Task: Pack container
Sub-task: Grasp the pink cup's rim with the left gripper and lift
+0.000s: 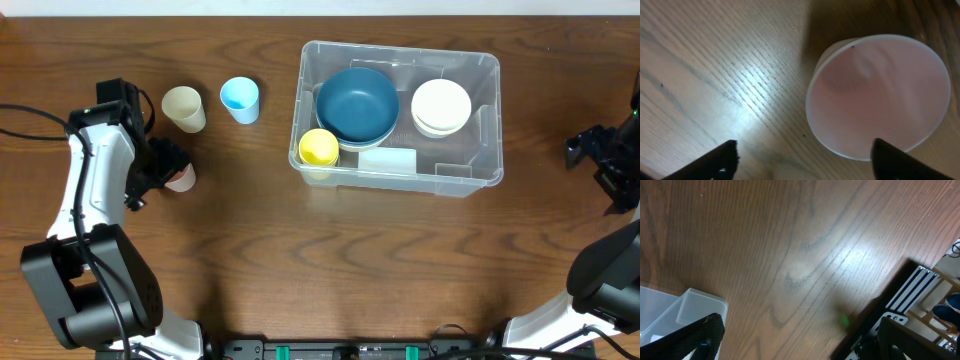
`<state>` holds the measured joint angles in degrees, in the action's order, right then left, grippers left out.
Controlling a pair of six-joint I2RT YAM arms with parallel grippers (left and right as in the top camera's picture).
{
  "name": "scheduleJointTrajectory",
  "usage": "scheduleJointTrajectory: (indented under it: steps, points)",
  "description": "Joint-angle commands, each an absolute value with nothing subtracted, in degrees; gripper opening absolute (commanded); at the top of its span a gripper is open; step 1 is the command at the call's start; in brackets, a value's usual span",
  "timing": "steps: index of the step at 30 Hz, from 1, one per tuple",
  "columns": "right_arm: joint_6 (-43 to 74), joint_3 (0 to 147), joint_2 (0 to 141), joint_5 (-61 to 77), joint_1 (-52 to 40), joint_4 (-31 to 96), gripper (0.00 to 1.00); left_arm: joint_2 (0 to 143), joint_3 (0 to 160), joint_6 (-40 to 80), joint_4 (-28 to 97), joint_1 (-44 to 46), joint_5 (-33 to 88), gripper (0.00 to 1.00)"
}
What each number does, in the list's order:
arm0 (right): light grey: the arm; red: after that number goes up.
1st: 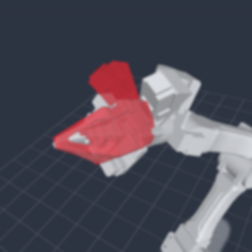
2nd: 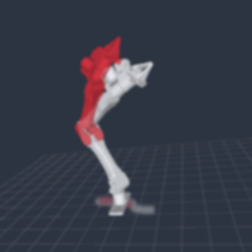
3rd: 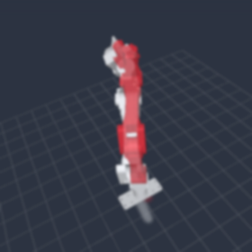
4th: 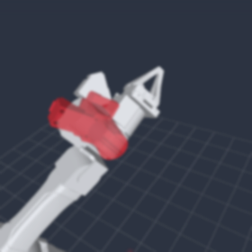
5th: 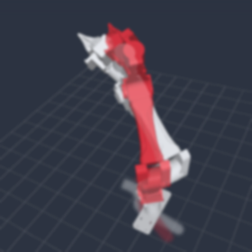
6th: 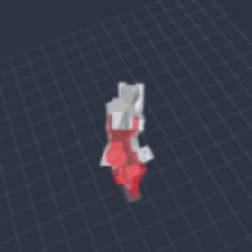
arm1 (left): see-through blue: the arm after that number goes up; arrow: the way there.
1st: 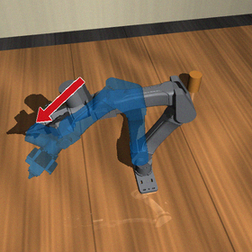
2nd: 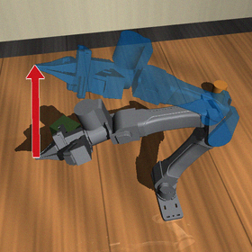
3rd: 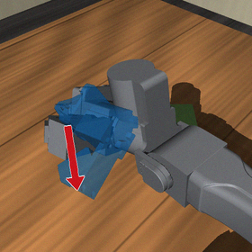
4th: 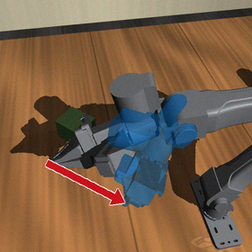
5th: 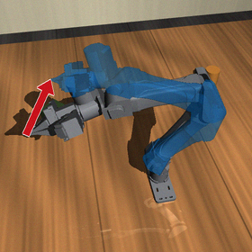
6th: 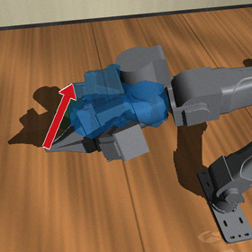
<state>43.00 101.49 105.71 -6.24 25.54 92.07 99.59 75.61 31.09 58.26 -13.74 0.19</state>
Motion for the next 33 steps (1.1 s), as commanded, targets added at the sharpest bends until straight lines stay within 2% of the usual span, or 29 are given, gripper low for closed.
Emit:
scheduleJointTrajectory:
  steps: [1, 3, 20, 27, 31, 33]
  points:
    - [43.70, 101.43, 105.45, -6.87, 25.61, 92.12, 0.99, 100.14, 75.22, 30.52, 58.37, -13.98, 0.03, 0.66]
    - [43.68, 101.43, 105.45, -6.87, 25.61, 92.12, 0.99, 100.27, 75.22, 30.52, 58.35, -13.98, 0.03, 0.62]
    - [43.70, 101.43, 105.45, -6.87, 25.61, 92.12, 0.99, 102.74, 75.22, 30.52, 57.95, -13.98, 0.03, 0.62]
    - [43.70, 101.43, 105.45, -6.87, 25.58, 92.12, 0.99, 102.76, 75.22, 30.50, 57.71, -13.98, 0.03, 0.54]
    - [43.70, 101.43, 105.45, -6.87, 25.61, 92.09, 0.99, 102.76, 75.22, 30.50, 57.69, -13.98, 0.03, 0.44]
    - [43.68, 101.43, 105.45, -6.87, 25.58, 92.09, 0.99, 102.76, 75.22, 30.46, 57.71, -13.98, 0.03, 0.42]
